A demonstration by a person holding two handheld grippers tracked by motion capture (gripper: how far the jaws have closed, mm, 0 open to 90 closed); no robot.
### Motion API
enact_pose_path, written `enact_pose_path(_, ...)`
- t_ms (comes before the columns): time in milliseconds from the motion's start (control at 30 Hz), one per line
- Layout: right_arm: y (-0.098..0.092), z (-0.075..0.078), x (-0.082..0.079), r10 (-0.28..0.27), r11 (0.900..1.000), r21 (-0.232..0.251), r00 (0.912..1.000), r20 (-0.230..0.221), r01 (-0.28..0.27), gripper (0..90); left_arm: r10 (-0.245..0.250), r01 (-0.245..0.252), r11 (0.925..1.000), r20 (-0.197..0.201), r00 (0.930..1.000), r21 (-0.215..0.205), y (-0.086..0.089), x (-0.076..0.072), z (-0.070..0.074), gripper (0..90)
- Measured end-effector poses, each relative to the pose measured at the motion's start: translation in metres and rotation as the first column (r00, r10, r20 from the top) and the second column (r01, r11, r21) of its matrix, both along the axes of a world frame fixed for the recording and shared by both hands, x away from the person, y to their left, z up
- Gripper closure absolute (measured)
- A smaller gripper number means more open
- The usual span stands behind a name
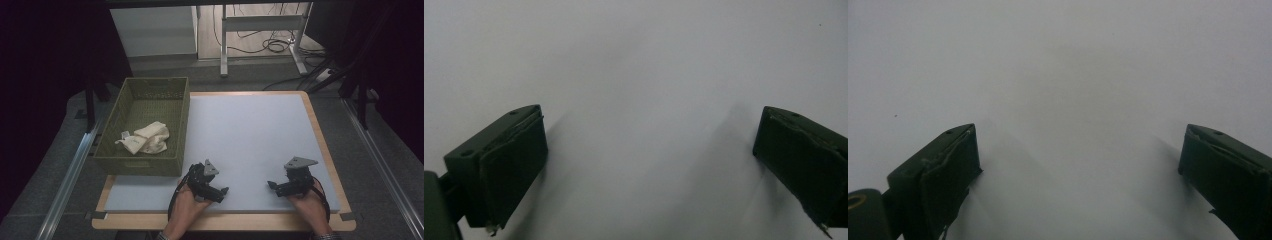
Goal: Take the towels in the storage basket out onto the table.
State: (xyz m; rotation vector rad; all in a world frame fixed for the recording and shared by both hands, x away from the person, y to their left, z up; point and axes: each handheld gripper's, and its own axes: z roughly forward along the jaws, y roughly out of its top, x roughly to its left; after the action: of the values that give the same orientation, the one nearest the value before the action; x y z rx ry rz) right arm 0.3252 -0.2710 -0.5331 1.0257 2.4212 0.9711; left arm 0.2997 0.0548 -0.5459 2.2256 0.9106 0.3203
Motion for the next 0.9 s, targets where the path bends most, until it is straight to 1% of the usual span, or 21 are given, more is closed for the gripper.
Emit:
enact_pose_path(800,0.0,0.0,0.0,0.0,1.0,0.0,1.0,0.0,0.0,3.0,0.005,-0.005,1.0,-0.003,1.0,-0.005,-0.0007,0.0002,0.0003,1.0)
enact_pose_path(900,0.0,0.0001,0.0,0.0,1.0,-0.001,1.0,0.0,0.0,3.0,-0.001,0.001,1.0,-0.011,0.9999,0.005,-0.0011,0.0006,0.0019,1.5)
